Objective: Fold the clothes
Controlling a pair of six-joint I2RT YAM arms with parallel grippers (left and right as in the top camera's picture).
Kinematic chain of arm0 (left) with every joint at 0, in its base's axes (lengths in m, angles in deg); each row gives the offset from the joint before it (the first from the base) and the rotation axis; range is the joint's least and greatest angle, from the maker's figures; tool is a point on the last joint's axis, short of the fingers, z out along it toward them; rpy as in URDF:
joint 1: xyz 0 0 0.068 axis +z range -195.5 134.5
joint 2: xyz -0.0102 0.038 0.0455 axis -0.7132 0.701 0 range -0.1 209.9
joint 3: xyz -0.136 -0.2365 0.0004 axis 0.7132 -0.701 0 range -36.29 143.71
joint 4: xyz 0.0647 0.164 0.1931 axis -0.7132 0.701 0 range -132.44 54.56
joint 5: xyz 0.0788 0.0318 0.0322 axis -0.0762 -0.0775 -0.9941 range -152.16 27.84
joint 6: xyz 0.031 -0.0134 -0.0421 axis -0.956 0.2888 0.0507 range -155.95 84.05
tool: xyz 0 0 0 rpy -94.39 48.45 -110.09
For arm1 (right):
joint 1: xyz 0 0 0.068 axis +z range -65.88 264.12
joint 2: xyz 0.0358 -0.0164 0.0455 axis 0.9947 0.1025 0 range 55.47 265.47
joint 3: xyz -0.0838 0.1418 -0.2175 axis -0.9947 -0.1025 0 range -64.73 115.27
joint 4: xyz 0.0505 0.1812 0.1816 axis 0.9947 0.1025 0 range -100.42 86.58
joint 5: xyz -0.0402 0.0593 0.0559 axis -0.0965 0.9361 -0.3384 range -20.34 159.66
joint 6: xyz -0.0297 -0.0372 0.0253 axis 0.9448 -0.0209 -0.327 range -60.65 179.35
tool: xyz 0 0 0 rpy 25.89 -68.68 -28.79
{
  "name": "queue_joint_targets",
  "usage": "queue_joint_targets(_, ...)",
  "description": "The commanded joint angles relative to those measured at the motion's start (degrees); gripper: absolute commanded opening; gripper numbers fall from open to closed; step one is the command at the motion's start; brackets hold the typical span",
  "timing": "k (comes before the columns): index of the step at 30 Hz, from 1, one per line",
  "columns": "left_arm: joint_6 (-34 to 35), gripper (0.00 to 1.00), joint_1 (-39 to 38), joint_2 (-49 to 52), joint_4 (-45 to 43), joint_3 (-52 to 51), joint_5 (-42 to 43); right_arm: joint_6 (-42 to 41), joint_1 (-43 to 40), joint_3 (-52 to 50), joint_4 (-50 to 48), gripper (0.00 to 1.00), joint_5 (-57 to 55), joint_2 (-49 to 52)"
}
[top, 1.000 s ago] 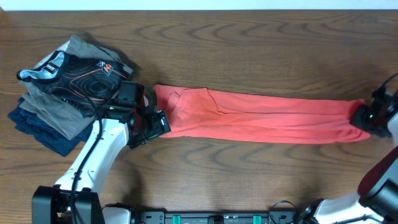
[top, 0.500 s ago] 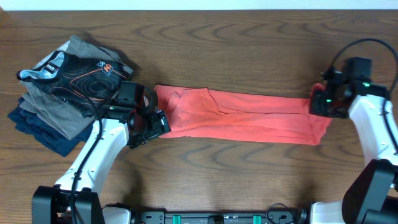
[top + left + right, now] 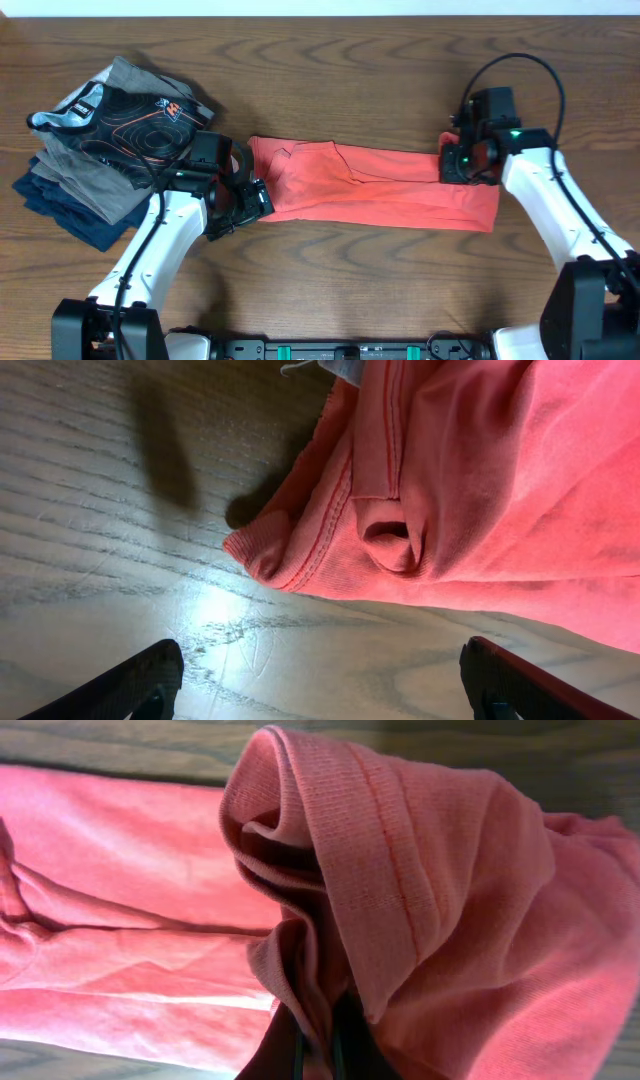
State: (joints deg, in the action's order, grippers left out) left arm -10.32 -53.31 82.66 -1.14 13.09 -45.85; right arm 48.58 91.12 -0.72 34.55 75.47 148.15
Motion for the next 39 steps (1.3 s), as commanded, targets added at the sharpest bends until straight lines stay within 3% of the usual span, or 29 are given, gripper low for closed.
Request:
queue_joint_targets(1, -0.52, 0.9, 0.02, 0.09, 0.24, -0.07, -0.5, -3.85, 2.69, -0.44, -0.59, 0.01, -0.87, 0.76)
queue_joint_targets(9, -0.52, 0.9, 0.02, 0.09, 0.24, -0.11, -0.5, -5.11, 5.73, -0.44, -0.59, 0.04, -0.7, 1.2)
queue_joint_targets(11, -0.52, 0.9, 0.02, 0.09, 0.24, -0.11, -0.5, -5.09, 6.12, -0.44, -0.61, 0.13, 1.25, 1.2)
queue_joint_targets(14, -0.52, 0.9, 0.02, 0.09, 0.24, -0.11, -0.5, -5.07, 6.54, -0.44, -0.61, 0.45, 4.22, 1.2)
queue_joint_targets(15, -0.52, 0.9, 0.02, 0.09, 0.26, -0.11, -0.5, -5.07, 6.58, -0.44, -0.61, 0.47, 4.59, 1.2)
queue_joint_targets(19, -0.55, 0.9, 0.02, 0.09, 0.26, -0.11, -0.5, -5.07, 6.56, -0.44, -0.59, 0.45, 5.16, 1.18)
queue_joint_targets(23, -0.55, 0.9, 0.02, 0.09, 0.26, -0.11, -0.52, -5.46, 6.05, -0.44, 0.13, 0.36, 1.2, 1.18)
queue_joint_targets(26, -0.55, 0.9, 0.02, 0.09, 0.28, -0.11, -0.5, -10.97, 6.05, -0.44, 1.92, 0.35, -6.45, 1.18)
queue_joint_targets(30, -0.55, 0.91, 0.02, 0.09, 0.28, -0.11, -0.5, -11.93, 6.29, -0.46, 2.43, 0.26, -5.79, 1.2)
queue_joint_targets(39, -1.77, 0.91, 0.02, 0.09, -0.5, -0.09, -0.68, -12.02, 9.25, -4.42, 1.05, 0.26, -3.87, 1.2)
